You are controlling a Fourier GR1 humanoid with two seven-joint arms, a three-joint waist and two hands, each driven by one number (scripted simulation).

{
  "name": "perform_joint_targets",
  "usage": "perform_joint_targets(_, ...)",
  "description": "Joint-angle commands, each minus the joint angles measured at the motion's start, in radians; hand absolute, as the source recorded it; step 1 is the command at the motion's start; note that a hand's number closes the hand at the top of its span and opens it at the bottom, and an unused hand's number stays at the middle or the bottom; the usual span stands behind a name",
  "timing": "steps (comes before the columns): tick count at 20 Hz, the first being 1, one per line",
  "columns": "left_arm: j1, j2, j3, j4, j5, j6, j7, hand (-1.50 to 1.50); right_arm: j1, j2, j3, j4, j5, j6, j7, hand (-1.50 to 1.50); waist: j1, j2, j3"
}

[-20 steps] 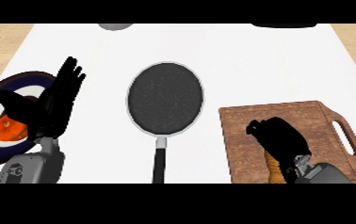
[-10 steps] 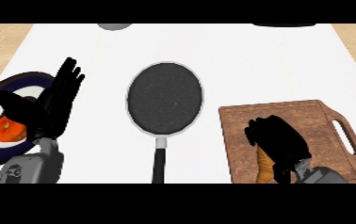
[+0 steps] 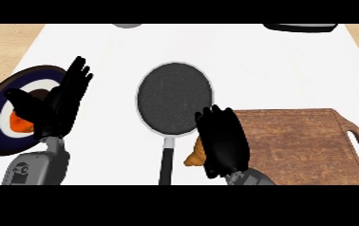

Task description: Pick the croissant from the cutting board and place it in the pan

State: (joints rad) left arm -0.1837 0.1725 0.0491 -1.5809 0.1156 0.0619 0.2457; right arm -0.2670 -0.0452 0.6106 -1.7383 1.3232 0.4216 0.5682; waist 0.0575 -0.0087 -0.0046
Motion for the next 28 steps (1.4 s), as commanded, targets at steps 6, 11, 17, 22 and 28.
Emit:
perform_joint_targets(6,-0.046,-0.007,-0.02,0.019,0.002,-0.017,0.008,0.0,-0.297,0.045,0.153,-0.005,0.059,-0.078,0.459,1.5,0.057,0.003,-0.002)
perform_joint_targets(11,-0.049,-0.01,-0.034,0.036,-0.005,-0.028,-0.007,0.0,-0.442,0.045,0.139,0.049,-0.005,-0.115,0.624,1.5,0.077,0.012,-0.003)
perform_joint_targets(17,-0.066,-0.033,-0.052,0.049,-0.023,-0.01,-0.01,0.0,-0.595,0.045,0.095,0.141,-0.059,-0.181,0.763,1.5,0.064,0.012,-0.001)
perform_joint_targets(22,-0.096,-0.023,-0.028,0.05,-0.017,0.004,0.017,0.0,-0.704,0.044,0.044,0.28,-0.13,-0.28,0.807,1.5,0.039,0.016,0.002)
perform_joint_targets(28,-0.002,-0.018,-0.007,0.028,-0.006,-0.002,-0.018,0.0,-0.722,0.044,0.042,0.358,-0.15,-0.4,0.831,1.5,0.006,0.012,0.003)
